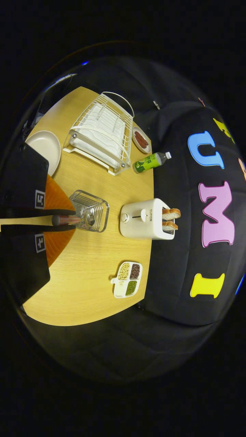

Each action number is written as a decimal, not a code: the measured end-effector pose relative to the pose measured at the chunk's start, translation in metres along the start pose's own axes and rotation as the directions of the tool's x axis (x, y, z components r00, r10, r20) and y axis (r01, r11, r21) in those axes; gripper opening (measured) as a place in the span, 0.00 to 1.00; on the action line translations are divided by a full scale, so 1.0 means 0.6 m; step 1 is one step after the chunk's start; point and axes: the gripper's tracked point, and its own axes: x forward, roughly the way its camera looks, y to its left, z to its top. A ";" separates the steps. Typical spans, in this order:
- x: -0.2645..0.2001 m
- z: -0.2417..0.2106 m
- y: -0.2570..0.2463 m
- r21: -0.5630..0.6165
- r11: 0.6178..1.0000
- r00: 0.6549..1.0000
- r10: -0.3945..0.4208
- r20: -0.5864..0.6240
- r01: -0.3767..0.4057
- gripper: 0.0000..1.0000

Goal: Take the plate from the dish rack, then take the spoon from the basket and place it into the plate.

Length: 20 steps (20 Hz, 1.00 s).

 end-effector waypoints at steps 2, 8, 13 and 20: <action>-0.025 0.018 0.002 0.007 1.000 0.999 -0.008 0.031 0.008 0.11; -0.113 0.078 0.033 0.030 0.999 0.989 0.008 0.149 -0.012 0.11; -0.194 0.078 0.098 0.046 0.993 0.979 0.095 0.180 -0.105 0.11; -0.222 -0.036 0.175 0.027 0.987 0.984 0.158 0.079 -0.161 0.11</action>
